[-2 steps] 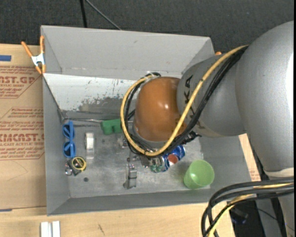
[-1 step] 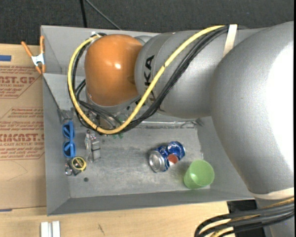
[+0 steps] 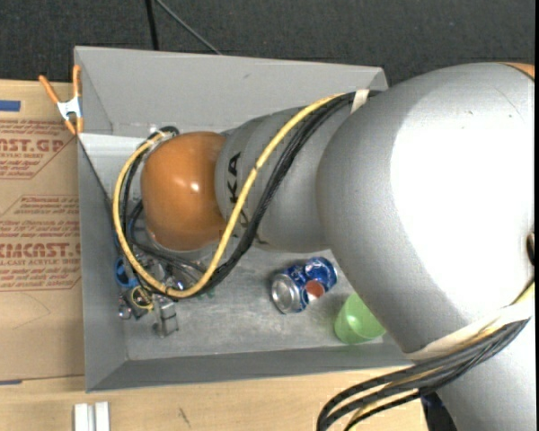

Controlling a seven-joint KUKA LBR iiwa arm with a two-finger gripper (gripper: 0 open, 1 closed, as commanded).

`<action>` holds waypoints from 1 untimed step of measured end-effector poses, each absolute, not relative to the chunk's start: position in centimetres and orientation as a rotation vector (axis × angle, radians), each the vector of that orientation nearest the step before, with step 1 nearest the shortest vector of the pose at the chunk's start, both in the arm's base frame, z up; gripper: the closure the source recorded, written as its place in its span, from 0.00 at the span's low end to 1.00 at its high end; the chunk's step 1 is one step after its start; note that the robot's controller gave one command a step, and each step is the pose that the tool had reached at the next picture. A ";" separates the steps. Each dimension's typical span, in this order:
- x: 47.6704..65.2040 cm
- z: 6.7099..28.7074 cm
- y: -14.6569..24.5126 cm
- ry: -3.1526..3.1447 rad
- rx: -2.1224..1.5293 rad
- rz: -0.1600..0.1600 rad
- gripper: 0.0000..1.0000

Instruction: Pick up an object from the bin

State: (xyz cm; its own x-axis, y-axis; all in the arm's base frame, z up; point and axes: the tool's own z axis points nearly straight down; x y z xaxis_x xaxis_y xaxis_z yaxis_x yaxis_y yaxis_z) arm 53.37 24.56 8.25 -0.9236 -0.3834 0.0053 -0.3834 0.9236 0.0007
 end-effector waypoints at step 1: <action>53.6 8.7 24.6 -3.083 0.612 -0.003 1.00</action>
Offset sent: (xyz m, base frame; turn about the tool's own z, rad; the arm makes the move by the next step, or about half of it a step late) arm 0.0000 0.0000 0.0000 0.0000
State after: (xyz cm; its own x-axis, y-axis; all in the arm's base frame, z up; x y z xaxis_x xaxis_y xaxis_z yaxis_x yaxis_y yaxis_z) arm 53.61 24.62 8.66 -0.9240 -0.3823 -0.0017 -0.3823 0.9240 0.0017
